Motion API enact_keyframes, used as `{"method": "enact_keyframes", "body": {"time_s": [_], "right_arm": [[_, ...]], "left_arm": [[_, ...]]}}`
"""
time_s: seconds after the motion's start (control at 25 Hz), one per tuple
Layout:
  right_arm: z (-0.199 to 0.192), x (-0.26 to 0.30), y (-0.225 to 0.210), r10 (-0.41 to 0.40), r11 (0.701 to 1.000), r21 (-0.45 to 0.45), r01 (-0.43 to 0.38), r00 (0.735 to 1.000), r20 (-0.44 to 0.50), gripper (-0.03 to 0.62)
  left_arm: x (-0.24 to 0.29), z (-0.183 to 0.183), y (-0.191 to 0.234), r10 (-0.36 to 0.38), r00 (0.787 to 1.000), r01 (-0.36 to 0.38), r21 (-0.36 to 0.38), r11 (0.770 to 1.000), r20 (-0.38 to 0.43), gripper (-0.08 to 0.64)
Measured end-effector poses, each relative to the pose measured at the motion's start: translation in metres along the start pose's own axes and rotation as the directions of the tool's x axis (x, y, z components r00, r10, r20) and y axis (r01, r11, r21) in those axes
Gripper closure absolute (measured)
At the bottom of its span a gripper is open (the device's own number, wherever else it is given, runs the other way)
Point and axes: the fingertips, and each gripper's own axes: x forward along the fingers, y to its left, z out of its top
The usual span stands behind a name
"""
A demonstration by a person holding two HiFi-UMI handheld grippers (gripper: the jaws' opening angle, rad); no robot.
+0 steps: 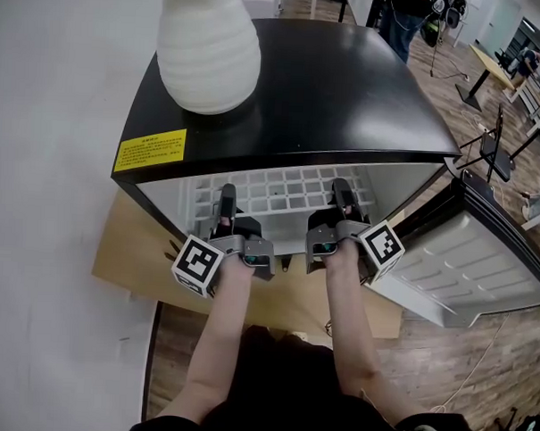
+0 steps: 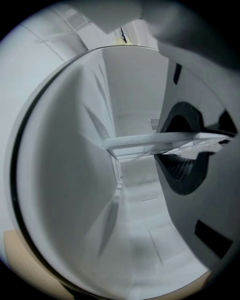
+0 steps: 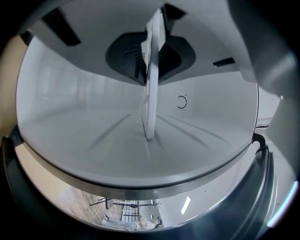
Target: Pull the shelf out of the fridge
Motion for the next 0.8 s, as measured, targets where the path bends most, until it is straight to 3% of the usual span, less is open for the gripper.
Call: {"method": "enact_keyframes", "body": {"time_s": [0.8], "right_arm": [[-0.0020, 0.0003, -0.0023, 0.000, 1.000, 0.030, 0.000, 1.000, -0.007, 0.577]], "left_arm": [[0.0000, 0.0016, 0.0030, 0.001, 1.000, -0.001, -0.017, 1.000, 0.009, 0.508]]}}
